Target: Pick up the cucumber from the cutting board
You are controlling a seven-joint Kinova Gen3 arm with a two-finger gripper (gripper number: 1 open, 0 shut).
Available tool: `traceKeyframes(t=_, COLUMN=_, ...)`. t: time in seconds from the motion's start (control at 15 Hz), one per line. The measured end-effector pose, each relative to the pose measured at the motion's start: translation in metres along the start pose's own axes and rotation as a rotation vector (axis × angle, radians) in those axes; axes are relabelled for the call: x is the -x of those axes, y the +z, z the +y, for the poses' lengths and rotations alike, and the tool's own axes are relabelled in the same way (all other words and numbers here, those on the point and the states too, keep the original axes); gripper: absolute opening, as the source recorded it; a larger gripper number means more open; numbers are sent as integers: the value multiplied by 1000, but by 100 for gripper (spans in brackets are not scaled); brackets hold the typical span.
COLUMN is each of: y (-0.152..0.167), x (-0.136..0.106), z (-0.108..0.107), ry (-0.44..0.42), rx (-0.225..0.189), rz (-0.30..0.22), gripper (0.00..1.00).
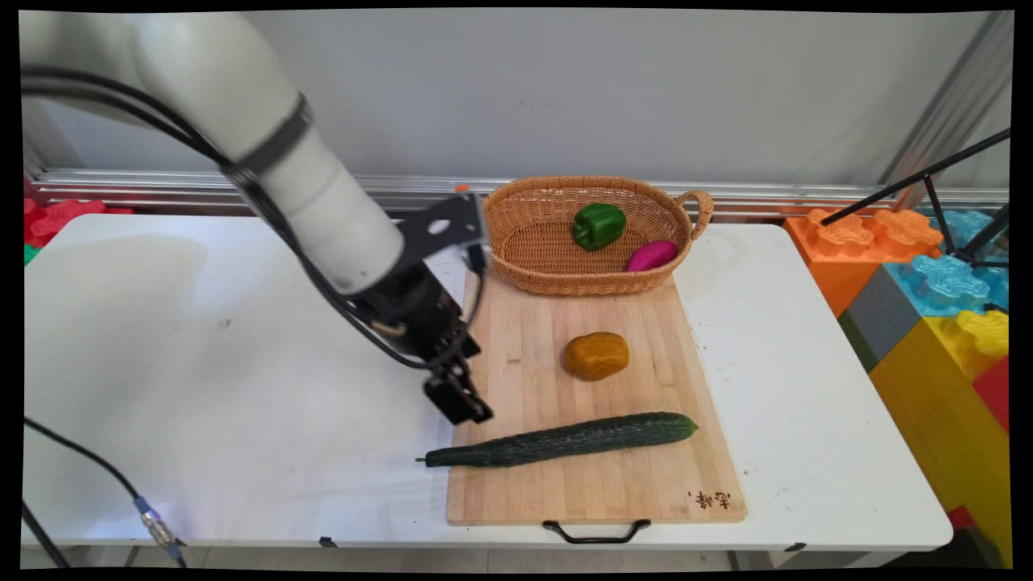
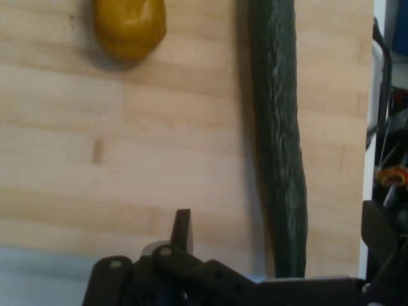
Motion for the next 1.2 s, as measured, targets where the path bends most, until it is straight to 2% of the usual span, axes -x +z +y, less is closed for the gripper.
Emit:
traceKeyframes(t=0.33, y=42, x=-14, z=10, ry=-14, rx=0, rz=29, gripper=100)
traceKeyframes(t=0.67, y=81, x=-14, z=14, ry=-20, rx=1, rz=46, gripper=100)
traceKeyframes(t=1.2, y=110, x=-6, z=20, ry=-8, rx=8, rz=42, gripper=100)
